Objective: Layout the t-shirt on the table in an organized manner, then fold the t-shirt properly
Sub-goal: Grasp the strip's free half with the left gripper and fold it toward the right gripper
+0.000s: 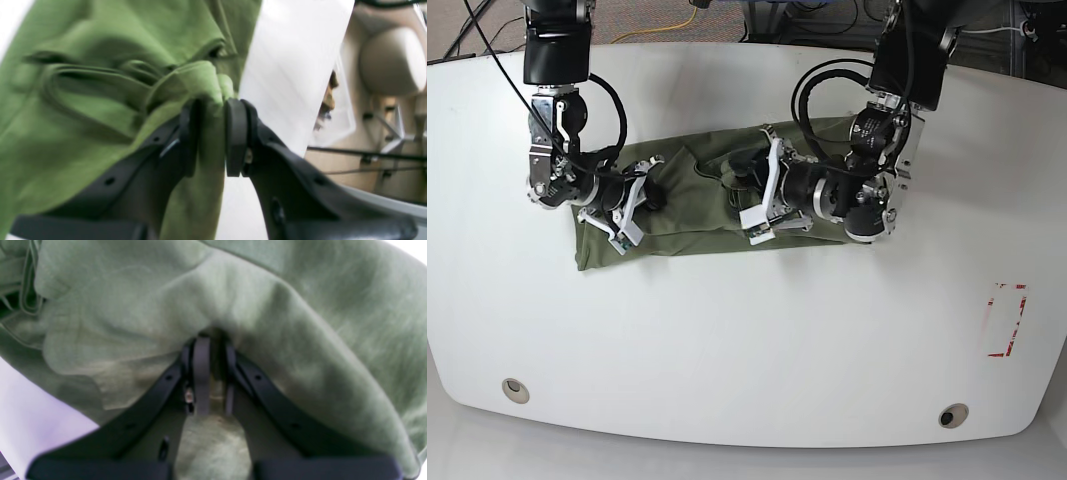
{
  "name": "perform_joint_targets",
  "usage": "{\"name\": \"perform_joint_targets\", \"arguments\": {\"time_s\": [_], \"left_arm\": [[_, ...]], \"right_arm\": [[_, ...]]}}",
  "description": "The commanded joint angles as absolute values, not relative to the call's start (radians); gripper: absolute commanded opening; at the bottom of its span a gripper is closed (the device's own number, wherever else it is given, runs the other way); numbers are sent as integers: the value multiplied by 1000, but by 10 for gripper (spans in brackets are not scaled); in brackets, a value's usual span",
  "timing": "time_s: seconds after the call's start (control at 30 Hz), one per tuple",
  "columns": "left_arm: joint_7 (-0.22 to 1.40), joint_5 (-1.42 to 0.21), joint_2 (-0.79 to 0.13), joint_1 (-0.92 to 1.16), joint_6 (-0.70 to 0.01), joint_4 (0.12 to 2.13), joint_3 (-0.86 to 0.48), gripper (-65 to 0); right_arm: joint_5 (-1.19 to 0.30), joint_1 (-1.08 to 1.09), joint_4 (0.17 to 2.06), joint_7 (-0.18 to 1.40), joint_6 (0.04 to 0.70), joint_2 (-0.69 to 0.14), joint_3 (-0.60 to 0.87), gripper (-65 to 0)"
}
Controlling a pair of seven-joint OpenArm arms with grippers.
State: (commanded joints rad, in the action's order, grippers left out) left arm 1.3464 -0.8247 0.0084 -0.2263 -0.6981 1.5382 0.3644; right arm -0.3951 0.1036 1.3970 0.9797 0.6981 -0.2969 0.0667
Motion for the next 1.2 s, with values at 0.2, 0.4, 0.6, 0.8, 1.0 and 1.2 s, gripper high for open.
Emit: {"name": "perform_joint_targets", "arguments": {"time_s": [0.2, 0.4, 0.6, 0.8, 1.0, 1.2], "left_arm": [[1345, -829, 25, -251, -698, 1540, 426, -390], [1345, -826, 18, -280, -698, 1596, 421, -304], [1310, -779, -61, -295, -698, 1592, 317, -304], [1231, -595, -79, -291, -698, 1592, 309, -300], [1221, -533, -28, -297, -698, 1517, 315, -299], [1170, -476, 15, -334, -698, 1380, 315, -299]], "right_arm": [[-395, 107, 1397, 980, 698, -297, 65, -593], [-395, 107, 1397, 980, 698, -297, 64, -593], [-397, 107, 1397, 980, 698, -295, 64, -593], [-397, 105, 1397, 980, 698, -295, 65, -593], [-397, 102, 1397, 980, 698, -295, 62, -593], [-397, 102, 1397, 980, 698, -295, 62, -593]]}}
